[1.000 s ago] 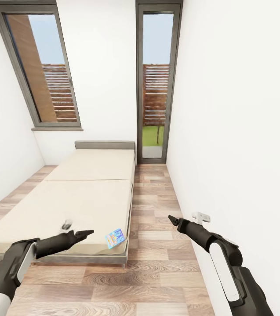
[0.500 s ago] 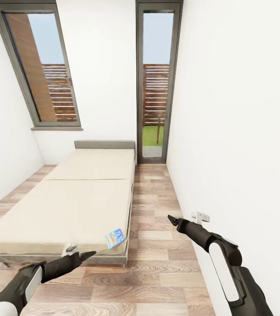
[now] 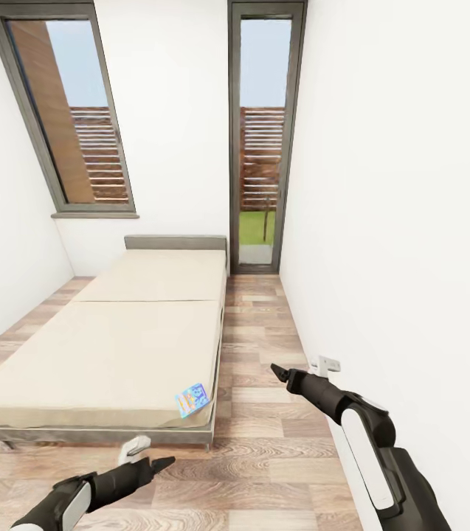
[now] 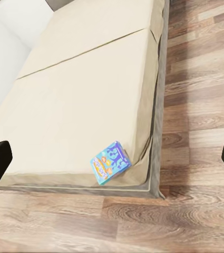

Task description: Put all the toys in the child's room - the three board games (two on the bed and one on the table), the two jigsaw puzzles on the table, and the tennis ball on the table - inside the toy box on the table in the child's room.

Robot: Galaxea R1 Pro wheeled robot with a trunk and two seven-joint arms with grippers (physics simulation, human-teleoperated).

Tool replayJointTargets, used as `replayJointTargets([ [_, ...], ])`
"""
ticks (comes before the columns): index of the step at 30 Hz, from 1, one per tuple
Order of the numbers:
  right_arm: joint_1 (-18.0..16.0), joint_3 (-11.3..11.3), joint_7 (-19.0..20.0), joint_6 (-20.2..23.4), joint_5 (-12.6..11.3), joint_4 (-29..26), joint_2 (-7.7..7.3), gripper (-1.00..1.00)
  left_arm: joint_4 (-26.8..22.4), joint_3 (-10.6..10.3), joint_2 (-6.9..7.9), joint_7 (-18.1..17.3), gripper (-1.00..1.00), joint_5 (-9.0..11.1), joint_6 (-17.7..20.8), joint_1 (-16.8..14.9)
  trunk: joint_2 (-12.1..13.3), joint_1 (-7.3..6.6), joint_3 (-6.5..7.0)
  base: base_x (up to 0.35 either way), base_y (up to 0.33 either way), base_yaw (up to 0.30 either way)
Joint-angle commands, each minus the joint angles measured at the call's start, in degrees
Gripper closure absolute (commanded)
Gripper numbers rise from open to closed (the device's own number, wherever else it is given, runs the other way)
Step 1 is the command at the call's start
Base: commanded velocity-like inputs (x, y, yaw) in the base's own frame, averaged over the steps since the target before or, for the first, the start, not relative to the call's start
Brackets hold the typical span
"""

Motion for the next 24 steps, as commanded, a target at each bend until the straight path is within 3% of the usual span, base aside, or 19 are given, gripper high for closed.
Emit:
replayJointTargets([
  [1, 0.0, 0.0, 0.2, 0.3, 0.1, 0.0, 0.04, -1.0, 0.2, 0.0, -0.32, 0.1, -1.0, 0.4, 0.5, 0.0, -0.5, 0.24, -0.28, 0.0, 0.0, 0.0],
  [11, 0.0, 0.0, 0.0, 0.2, 0.1, 0.0, 0.25, -1.0, 0.9, -1.0, -1.85, 1.1, -1.0, 0.3, -0.5, 0.0, -4.5, 2.44, -2.07, 0.0, 0.0, 0.0],
  [19, 0.0, -0.7, 0.1, 0.0, -0.6, -0.4, 0.19, -1.0, 1.2, -5.4, -2.02, 1.2, -1.0, 0.4, -3.3, -0.1, -7.7, 4.19, -3.51, 0.0, 0.0, 0.0],
  [24, 0.0, -0.4, -0.2, -0.2, -0.5, -1.0, 0.52, -1.0, 1.2, -6.0, -2.03, 1.2, -1.0, 0.6, -3.3, 0.0, -9.7, 5.29, -4.4, 0.0, 0.0, 0.0],
])
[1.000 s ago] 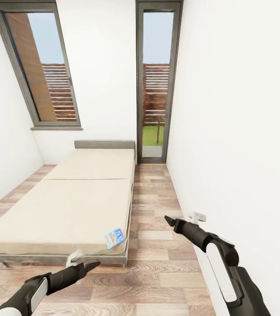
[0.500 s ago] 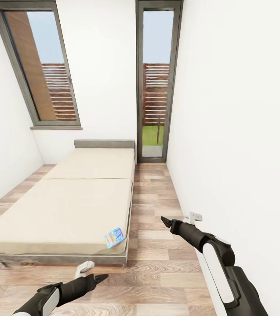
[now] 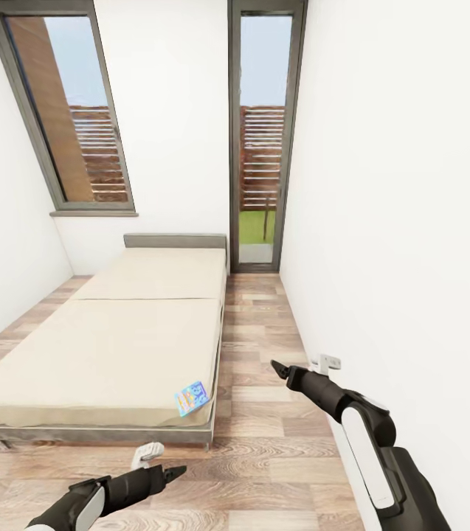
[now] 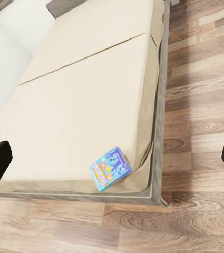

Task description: Put all the toys in the child's room - the three board games (two on the bed and one on the table), the two jigsaw puzzles on the table, and the tennis ball on the table - inside the toy box on the table in the child's room.

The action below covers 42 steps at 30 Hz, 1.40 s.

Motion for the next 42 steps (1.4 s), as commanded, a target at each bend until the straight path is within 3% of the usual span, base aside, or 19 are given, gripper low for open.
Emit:
replayJointTargets([
  [1, 0.0, 0.0, 0.2, 0.3, 0.2, -0.2, 0.1, -1.0, 0.0, 0.3, -0.02, -0.2, -1.0, 0.2, 0.6, -0.1, -0.5, 0.23, -0.26, 0.0, 0.0, 0.0],
  [7, 0.0, 0.1, 0.3, 0.3, 0.0, -0.4, 0.41, -1.0, -0.3, 0.7, 0.22, -0.3, -1.0, 1.1, 3.2, -0.3, -2.9, 1.55, -1.34, 0.0, 0.0, 0.0],
  [13, 0.0, 0.2, 0.3, 0.1, 0.0, -0.4, 0.5, -1.0, -0.7, 2.4, 0.48, -0.3, -1.0, 4.7, 8.4, -0.6, -5.3, 2.87, -2.42, 0.0, 0.0, 0.0],
  [15, 0.0, 0.1, 0.2, 0.0, -0.1, -0.5, 0.48, -1.0, -1.0, 3.5, 0.65, -0.3, -1.0, 7.0, 9.5, -0.9, -6.1, 3.31, -2.78, 0.0, 0.0, 0.0],
  [22, 0.0, 0.1, 0.0, -0.1, -0.2, -0.6, 0.47, -1.0, -1.2, 4.8, 0.66, -0.2, -1.0, 10.4, 10.4, -1.6, -8.9, 4.85, -4.03, 0.0, 0.0, 0.0],
  [42, 0.0, 0.1, 0.1, -0.3, -0.3, -0.5, 0.88, -1.0, -1.3, 5.2, 0.69, -0.9, -1.0, 11.4, 10.9, -1.8, -16.9, 9.24, -7.62, 0.0, 0.0, 0.0],
])
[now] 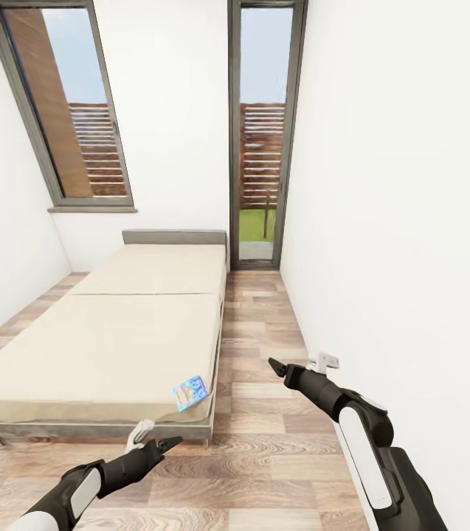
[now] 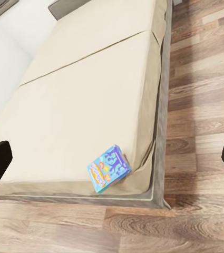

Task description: Put all the toys in the child's room - the three board games (two on the bed and one on the table), the two jigsaw puzzles on the table, and the tennis ball on the table - inside the toy box on the table in the child's room.

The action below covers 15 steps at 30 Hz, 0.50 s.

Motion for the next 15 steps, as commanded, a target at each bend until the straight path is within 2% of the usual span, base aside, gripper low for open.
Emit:
replayJointTargets([
  [1, 0.0, -0.1, 0.2, 0.3, 0.1, 0.0, 0.04, -1.0, 0.0, 0.1, 0.0, -0.1, -1.0, 0.3, 0.5, 0.0, -0.5, 0.23, -0.25, 0.0, 0.0, 0.0],
  [15, 0.0, 0.0, 0.0, -0.6, 0.0, 0.4, 0.13, -1.0, 0.0, 0.1, 0.14, -0.6, -1.0, 0.4, 0.4, -0.2, -6.1, 3.3, -2.76, 0.0, 0.0, 0.0],
])
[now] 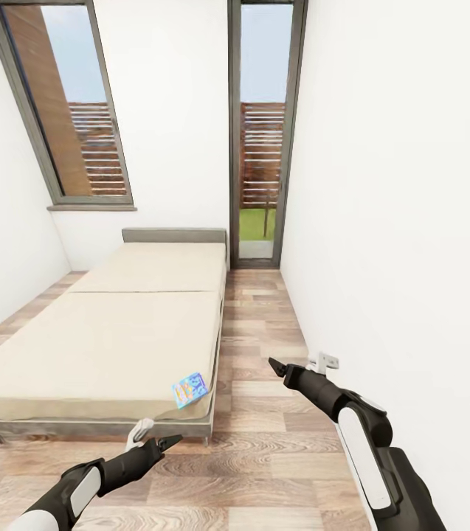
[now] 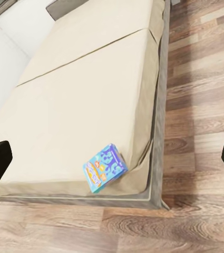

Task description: Put all the toys in the child's room - the three board games (two on the bed and one on the table), the two jigsaw puzzles on the table, and the tennis ball on the table - inside the toy box on the table in the child's room.

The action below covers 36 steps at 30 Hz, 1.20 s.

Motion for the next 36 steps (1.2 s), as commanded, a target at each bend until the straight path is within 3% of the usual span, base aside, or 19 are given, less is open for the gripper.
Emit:
replayJointTargets([
  [1, -0.1, 0.0, 0.1, 0.1, 0.0, 0.0, 0.03, -1.0, 0.0, 0.1, 0.01, -0.1, -1.0, 0.3, 0.5, 0.0, -0.5, 0.23, -0.25, 0.0, 0.0, 0.0],
  [15, 0.0, -1.2, 0.3, -0.3, 0.0, -0.2, -0.31, -1.0, 0.0, 0.1, 0.18, -0.2, -1.0, 0.3, 0.4, -0.1, -6.1, 3.3, -2.76, 0.0, 0.0, 0.0],
  [31, -0.1, -2.8, 0.3, -0.4, 0.0, -0.2, -0.45, -1.0, -0.1, 1.2, 4.32, -0.3, -1.0, 0.5, 1.1, -0.2, -12.5, 6.82, -5.63, 0.0, 0.0, 0.0],
  [36, -0.1, -4.0, 0.3, -0.4, 0.0, -0.3, -0.45, -1.0, -0.1, 2.5, 4.73, -0.4, -1.0, 0.5, 2.6, -0.3, -14.5, 7.91, -6.53, 0.0, 0.0, 0.0],
])
